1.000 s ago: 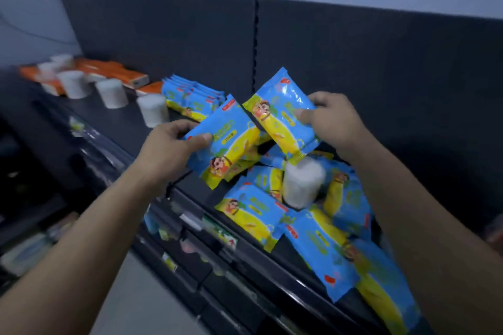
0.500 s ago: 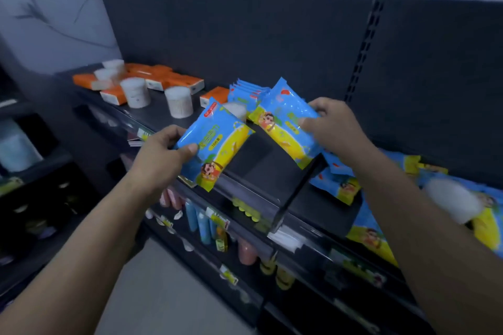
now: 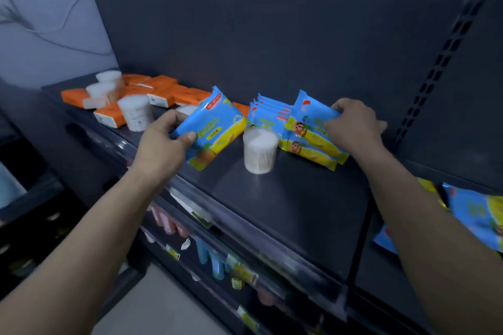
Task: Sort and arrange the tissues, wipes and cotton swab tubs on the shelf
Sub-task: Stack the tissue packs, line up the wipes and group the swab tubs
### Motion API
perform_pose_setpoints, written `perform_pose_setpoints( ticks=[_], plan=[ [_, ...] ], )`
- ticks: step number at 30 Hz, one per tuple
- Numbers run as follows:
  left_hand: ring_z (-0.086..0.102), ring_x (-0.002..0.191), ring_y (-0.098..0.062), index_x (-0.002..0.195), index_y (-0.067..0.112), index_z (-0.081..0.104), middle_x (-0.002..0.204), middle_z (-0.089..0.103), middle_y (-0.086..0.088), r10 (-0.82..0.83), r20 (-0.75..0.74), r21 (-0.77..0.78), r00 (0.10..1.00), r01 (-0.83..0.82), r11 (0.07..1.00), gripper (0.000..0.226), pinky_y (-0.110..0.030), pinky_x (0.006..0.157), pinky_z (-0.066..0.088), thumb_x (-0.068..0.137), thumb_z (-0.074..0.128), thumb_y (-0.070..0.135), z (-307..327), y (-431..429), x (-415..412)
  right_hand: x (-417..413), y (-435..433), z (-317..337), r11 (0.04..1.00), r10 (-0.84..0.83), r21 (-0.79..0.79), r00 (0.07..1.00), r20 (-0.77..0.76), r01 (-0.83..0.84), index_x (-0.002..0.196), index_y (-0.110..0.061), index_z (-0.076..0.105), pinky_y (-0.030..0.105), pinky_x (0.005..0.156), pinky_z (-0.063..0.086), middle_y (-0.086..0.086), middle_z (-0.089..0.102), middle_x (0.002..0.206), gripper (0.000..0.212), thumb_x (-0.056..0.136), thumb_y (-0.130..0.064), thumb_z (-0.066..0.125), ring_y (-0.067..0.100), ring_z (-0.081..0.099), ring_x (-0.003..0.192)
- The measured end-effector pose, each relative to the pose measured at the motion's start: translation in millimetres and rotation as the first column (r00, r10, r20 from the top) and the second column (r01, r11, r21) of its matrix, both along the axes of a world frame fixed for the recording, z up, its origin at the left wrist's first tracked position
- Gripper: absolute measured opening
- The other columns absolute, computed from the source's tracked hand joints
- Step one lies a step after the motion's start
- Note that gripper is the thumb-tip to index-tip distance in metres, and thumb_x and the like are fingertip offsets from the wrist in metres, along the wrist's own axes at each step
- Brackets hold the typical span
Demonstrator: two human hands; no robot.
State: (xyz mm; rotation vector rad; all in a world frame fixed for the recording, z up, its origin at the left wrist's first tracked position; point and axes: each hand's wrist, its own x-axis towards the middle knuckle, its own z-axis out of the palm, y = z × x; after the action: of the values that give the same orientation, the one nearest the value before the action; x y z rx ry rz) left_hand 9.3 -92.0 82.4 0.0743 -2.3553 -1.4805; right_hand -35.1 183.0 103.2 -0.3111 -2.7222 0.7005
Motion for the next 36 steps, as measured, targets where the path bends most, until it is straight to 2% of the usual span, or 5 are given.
perform_pose_setpoints(
  ticks=[6,13,20,27,36],
  plan=[
    [0.044,0.06,-0.009,0.084,0.015,0.053,0.068,0.05,0.008,-0.008,-0.084,-0.171,0.996,-0.006,0.985,0.015,-0.006,0.049,0.036,0.086,0.057,0.001,10,2,-83,-54,-1,-1,0.998,-0.014,0.062,0.997,0.075,0.01,0.106,-0.019,0.06,0.04,0.091,0.028,0.001,0.056,0.096,0.028,0.082,-0.008,0.049,0.02,0.043,0.087],
    [0.045,0.063,-0.011,0.084,0.013,0.054,0.075,0.055,-0.004,-0.293,0.001,-0.353,0.956,0.274,0.895,0.018,-0.01,0.056,0.036,0.082,0.058,-0.004,-4,23,-164,-73,12,-14,0.978,-0.078,0.209,0.945,0.316,0.011,0.11,-0.029,0.062,0.041,0.092,0.025,-0.004,0.053,0.098,0.028,0.086,-0.015,0.06,0.022,0.048,0.099],
    [0.056,0.101,-0.036,0.093,0.023,0.065,0.091,0.066,-0.008,-0.49,0.197,-0.462,0.849,0.521,0.718,0.022,-0.042,0.09,0.046,0.073,0.068,0.014,-32,40,-220,-77,-4,-33,0.954,-0.197,0.282,0.918,0.343,0.099,0.095,-0.036,0.063,0.038,0.087,0.025,-0.002,0.064,0.106,0.025,0.08,-0.016,0.063,0.025,0.053,0.11],
    [0.053,0.08,-0.017,0.083,0.013,0.064,0.083,0.06,-0.001,-0.645,0.221,-0.539,0.732,0.643,0.545,0.014,-0.024,0.066,0.033,0.073,0.072,0.005,-45,45,-245,-83,-25,-44,0.906,-0.34,0.37,0.877,0.34,0.208,0.109,-0.032,0.064,0.04,0.096,0.03,0.001,0.059,0.118,0.03,0.081,-0.02,0.064,0.028,0.043,0.116],
    [0.049,0.086,-0.023,0.078,0.014,0.051,0.085,0.047,0.0,-0.736,0.172,-0.654,0.655,0.635,0.412,0.022,-0.032,0.071,0.04,0.07,0.069,0.005,-46,46,-262,-82,-34,-52,0.898,-0.368,0.348,0.894,0.255,0.271,0.109,-0.022,0.065,0.033,0.091,0.041,0.008,0.054,0.118,0.032,0.082,-0.006,0.055,0.031,0.042,0.109]
  ],
)
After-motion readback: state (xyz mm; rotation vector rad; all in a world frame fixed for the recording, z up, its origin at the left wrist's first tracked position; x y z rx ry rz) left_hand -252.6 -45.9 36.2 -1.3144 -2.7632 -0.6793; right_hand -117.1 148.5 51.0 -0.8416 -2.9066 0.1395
